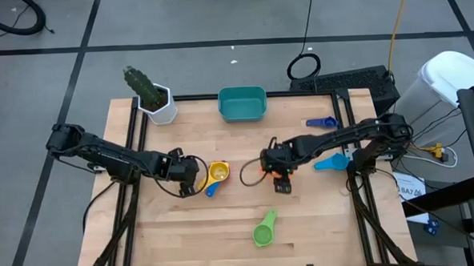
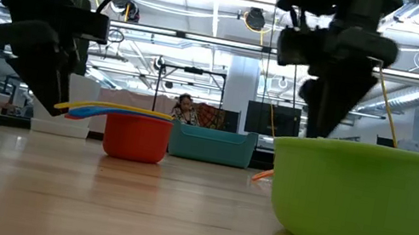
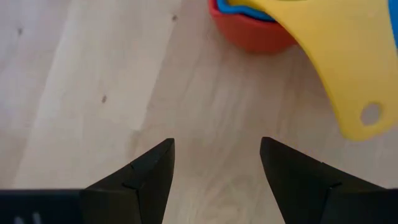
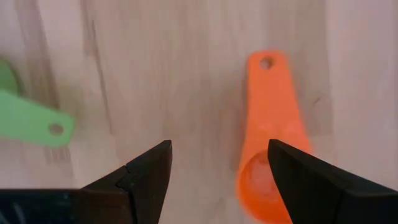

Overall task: Nest measuring cups in basket
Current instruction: Stack the green measuring cup on the yellow measuring cup

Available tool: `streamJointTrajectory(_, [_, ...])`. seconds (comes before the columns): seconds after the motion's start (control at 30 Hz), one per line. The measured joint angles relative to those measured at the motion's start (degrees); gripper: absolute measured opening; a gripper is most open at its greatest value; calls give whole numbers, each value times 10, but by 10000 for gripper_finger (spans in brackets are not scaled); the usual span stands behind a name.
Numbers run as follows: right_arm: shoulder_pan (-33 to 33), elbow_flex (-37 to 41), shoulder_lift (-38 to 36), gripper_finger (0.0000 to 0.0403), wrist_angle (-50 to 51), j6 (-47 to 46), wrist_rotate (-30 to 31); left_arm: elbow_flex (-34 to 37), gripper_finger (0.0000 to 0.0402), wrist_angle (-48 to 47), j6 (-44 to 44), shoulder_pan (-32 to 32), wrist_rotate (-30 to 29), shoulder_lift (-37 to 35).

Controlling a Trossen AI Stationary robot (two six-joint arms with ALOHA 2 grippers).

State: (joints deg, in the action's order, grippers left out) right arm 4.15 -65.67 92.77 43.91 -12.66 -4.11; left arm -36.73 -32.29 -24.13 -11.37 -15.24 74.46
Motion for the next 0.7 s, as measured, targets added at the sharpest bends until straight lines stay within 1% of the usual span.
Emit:
streamJointTrajectory(0.13, [51,-10,0,246,26,-46,25,0,241,0,6,8,-16,0])
streamJointTrajectory(0.23, [81,-18,0,237,41,-74,37,0,241,2,10,13,-44,0])
streamJointTrajectory(0.3, [95,-21,0,231,58,-91,48,0,241,5,18,13,-57,-3])
streamJointTrajectory(0.4, [107,-23,0,223,59,-115,58,-7,238,17,34,10,-59,-15])
streamJointTrajectory(0.47, [117,-23,0,219,51,-133,58,-21,226,24,57,-1,-59,-31])
streamJointTrajectory(0.53, [126,-23,0,217,49,-148,55,-42,207,34,99,-20,-49,-48])
streamJointTrajectory(0.63, [136,-23,0,217,56,-165,53,-69,172,73,164,-57,-27,-67])
streamJointTrajectory(0.7, [140,-24,0,217,69,-168,58,-88,150,106,190,-83,-15,-71])
